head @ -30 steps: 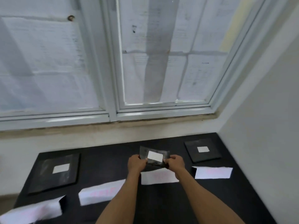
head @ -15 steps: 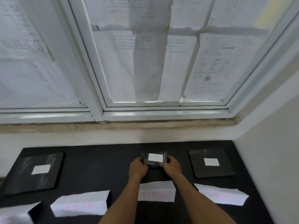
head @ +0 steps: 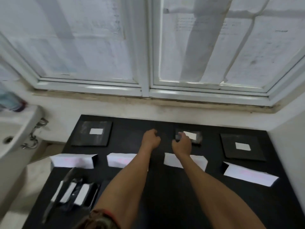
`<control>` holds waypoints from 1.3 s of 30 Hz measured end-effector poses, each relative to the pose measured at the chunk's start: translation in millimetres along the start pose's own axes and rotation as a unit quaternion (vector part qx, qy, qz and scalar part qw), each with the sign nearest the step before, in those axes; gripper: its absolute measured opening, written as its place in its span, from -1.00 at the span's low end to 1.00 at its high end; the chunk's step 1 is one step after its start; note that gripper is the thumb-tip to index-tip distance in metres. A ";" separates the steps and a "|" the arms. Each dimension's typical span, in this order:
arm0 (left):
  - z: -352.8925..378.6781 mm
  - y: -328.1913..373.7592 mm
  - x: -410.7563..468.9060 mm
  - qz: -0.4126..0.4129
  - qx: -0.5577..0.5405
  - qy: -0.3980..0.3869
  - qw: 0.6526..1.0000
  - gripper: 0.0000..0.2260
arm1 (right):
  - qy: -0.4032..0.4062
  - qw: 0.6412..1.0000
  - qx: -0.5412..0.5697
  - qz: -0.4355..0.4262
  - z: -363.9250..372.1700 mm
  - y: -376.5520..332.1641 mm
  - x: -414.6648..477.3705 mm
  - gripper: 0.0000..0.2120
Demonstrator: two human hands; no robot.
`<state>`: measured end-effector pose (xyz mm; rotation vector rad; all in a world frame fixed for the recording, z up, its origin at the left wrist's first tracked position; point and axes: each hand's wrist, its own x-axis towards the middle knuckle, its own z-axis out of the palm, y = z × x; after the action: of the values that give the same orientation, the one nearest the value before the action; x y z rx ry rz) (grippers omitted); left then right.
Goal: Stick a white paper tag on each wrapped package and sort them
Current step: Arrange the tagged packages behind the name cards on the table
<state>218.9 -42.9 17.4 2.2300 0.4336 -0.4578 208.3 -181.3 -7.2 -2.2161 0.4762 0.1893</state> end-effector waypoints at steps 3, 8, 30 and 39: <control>-44.9 -59.2 -30.2 -0.016 0.003 0.024 1.000 -0.63 | -0.031 0.999 -0.003 -0.024 44.9 -21.7 -62.3 -0.64; -105.4 -175.7 -94.1 -0.068 0.005 0.067 0.995 -0.67 | -0.116 0.993 -0.018 -0.014 131.2 -32.8 -170.0 -0.71; -75.2 -289.0 -170.6 -0.062 0.057 0.023 0.996 -0.81 | -0.087 0.958 0.008 0.273 196.1 29.4 -262.5 0.11; -58.4 -282.3 -162.5 -0.004 0.073 0.023 0.997 -0.65 | -0.015 0.950 0.207 0.234 190.5 39.8 -274.2 -0.47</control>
<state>-39.0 151.5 -54.4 2.3842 0.4471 -0.4551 -54.0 17.5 -76.3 -1.6617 0.9322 0.3394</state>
